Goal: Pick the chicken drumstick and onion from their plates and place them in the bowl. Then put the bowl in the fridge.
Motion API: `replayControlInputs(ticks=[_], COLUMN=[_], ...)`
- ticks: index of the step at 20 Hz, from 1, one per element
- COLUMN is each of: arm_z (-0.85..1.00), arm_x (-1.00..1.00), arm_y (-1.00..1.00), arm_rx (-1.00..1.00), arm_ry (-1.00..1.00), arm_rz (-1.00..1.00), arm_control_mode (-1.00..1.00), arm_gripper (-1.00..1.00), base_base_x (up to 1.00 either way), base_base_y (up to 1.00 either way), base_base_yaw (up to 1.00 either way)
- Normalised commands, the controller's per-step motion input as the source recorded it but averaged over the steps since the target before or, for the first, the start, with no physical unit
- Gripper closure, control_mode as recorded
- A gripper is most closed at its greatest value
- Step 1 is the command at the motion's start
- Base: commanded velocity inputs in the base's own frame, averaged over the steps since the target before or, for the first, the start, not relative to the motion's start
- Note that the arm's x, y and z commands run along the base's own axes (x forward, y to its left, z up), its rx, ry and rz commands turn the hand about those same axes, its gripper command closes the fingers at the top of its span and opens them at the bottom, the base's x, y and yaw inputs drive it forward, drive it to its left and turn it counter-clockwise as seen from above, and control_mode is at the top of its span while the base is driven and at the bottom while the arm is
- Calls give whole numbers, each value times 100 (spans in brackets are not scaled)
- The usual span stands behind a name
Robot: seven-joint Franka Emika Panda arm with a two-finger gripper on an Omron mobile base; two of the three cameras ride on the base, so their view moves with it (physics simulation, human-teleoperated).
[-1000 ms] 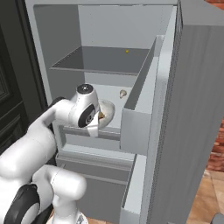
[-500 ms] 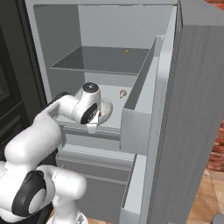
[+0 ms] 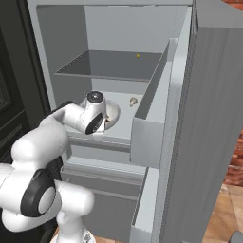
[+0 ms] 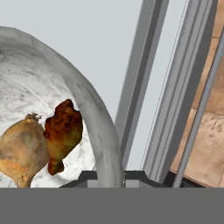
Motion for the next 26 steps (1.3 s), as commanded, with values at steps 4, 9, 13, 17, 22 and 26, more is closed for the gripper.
replayControlInputs(ticks=[4, 9, 13, 17, 22, 26], arm_z=[-25, -17, -6, -10, -18, -23], arm_x=[27, 20, 23, 21, 23, 17], arm_y=[13, 6, 0, 0, 1, 3], arm_rx=[0, 0, 0, 0, 0, 0], arm_ry=[0, 3, 2, 6, 4, 0], arm_rz=[-3, -2, 0, 0, 0, -1], arm_control_mode=[-100, -100, -100, -100, -100, -100], arm_gripper=[100, 100, 100, 100, 100, 100], base_base_x=[0, 0, 0, 0, 0, 0], base_base_y=[0, 0, 0, 0, 0, 0], base_base_yaw=[0, 0, 0, 0, 0, 0])
